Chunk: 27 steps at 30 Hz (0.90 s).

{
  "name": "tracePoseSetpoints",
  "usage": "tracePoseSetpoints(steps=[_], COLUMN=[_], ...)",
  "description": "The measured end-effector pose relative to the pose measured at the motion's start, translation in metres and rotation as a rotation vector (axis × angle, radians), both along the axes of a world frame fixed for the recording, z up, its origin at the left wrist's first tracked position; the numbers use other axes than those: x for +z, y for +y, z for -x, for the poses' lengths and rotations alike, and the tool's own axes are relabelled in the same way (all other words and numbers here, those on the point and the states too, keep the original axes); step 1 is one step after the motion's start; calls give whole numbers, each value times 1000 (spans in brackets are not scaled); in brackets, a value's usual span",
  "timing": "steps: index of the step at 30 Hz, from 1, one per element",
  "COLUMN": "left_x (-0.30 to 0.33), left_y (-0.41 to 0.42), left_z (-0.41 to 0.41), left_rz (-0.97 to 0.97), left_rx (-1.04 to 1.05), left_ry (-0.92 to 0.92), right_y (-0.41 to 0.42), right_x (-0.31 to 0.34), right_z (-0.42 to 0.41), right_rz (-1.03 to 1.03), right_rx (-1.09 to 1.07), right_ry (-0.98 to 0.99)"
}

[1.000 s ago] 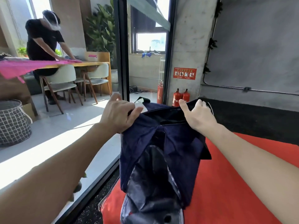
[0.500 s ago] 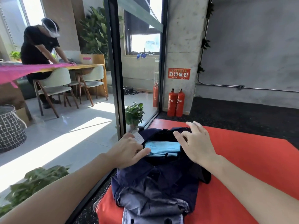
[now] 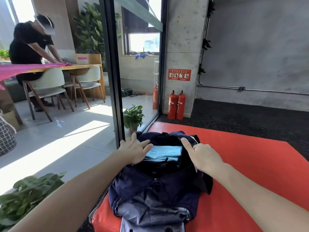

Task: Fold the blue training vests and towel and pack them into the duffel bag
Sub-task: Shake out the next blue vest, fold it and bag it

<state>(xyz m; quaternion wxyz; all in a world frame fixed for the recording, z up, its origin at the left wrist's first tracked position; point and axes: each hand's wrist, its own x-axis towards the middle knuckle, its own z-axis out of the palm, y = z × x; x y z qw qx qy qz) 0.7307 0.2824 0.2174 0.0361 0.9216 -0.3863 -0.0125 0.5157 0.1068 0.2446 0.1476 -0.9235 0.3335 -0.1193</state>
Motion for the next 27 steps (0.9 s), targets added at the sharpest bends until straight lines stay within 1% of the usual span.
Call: tracePoseSetpoints(steps=[2, 4, 6, 9, 13, 15, 17, 20, 22, 25, 27], left_x=[7, 11, 13, 12, 18, 22, 27, 37, 43, 52, 60], left_y=[-14, -26, -35, -42, -37, -30, -21, -5, 4, 18, 32], left_z=[4, 6, 5, 0, -8, -14, -20, -22, -18, -9, -7], left_rz=[7, -3, -77, -179, -115, -85, -74, -18, -18, -147, -245], left_rx=[-14, -51, -94, -102, -49, -53, -42, 13, 48, 59, 108], left_ry=[-73, -64, -49, -113, -250, -309, -348, -278, -185, -96, -41], right_y=[1, 3, 4, 2, 0, -2, -4, -5, -2, 0, -2], right_x=[2, 3, 3, 2, -1, -2, -2, -2, -1, 1, 4], right_z=[1, 2, 3, 4, 4, 5, 7, 9, 10, 13, 15], right_rz=[5, 19, 43, 71, 148, 225, 257, 243, 253, 294, 305], right_rx=[-2, 4, 2, 4, 15, 39, 56, 65, 75, 93, 73], right_ry=[8, 19, 24, 21, 31, 60, 97, 116, 63, -32, -70])
